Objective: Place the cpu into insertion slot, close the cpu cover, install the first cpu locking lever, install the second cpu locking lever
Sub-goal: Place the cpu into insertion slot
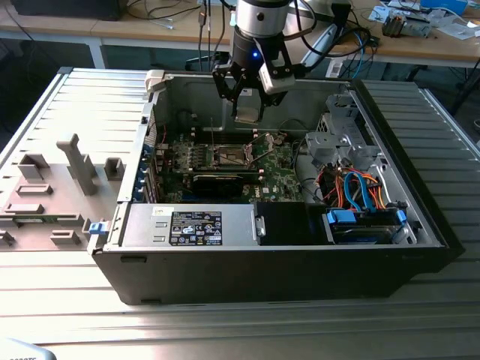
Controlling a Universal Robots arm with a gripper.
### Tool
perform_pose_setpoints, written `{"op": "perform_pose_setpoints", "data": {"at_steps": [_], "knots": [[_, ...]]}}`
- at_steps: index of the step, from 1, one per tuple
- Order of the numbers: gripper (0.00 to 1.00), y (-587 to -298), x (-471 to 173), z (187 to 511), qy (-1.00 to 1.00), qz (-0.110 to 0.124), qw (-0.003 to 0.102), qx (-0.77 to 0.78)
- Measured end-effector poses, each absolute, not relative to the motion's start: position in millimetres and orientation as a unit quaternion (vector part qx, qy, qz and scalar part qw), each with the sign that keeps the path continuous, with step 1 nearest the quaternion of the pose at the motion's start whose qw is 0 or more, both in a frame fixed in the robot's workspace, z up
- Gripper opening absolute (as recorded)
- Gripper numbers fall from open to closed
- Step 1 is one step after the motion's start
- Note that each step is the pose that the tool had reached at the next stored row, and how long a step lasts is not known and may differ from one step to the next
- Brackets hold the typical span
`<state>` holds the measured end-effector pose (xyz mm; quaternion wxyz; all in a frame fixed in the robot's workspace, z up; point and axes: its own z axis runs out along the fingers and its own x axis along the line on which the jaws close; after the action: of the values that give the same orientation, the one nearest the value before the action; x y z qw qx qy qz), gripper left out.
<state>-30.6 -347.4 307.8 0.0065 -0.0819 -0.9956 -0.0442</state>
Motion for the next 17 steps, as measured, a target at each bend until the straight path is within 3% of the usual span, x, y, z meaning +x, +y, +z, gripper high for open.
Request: {"op": "perform_pose_setpoints", "data": {"at_steps": [17], "knots": [[0.54,-365.8,-30.6,307.6,-0.995,-0.047,0.006,-0.09]]}}
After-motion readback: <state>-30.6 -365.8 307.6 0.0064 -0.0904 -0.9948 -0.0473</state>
